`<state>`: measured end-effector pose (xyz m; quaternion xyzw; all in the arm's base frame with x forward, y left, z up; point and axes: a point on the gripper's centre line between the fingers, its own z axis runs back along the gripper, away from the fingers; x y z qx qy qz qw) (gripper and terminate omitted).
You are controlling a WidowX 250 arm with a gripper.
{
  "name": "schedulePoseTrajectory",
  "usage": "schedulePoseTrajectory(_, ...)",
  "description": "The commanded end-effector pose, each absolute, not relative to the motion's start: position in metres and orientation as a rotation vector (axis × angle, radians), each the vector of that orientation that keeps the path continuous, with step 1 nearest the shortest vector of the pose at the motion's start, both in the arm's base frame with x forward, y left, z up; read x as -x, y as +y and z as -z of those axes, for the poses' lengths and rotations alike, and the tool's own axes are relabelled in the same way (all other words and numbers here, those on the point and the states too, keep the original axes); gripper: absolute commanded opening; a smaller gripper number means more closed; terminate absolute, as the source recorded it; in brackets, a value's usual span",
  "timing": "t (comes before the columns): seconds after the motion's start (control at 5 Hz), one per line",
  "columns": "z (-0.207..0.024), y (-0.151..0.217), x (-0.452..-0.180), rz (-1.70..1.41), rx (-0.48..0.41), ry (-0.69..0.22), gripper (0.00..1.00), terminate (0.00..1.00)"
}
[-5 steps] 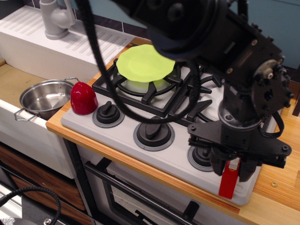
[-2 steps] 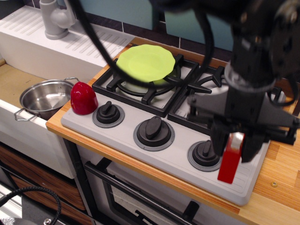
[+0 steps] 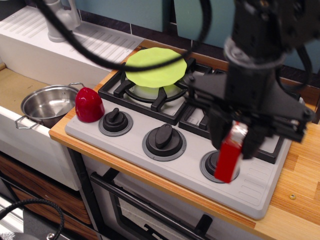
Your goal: Put cereal on plate and sweetpotato in pot or pan in sink
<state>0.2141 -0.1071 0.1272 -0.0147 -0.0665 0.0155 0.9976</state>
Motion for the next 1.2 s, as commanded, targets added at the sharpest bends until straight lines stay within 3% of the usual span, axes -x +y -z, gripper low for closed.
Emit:
schedulePoseTrajectory(0.0,-0.139,-0.070,-0.231,0.051,0.074,-0.215,0.00,0.00)
schedulePoseTrajectory(1.0,-0.140,0.016,-0.281,0.281,0.095,-0.328,0.00,0.00)
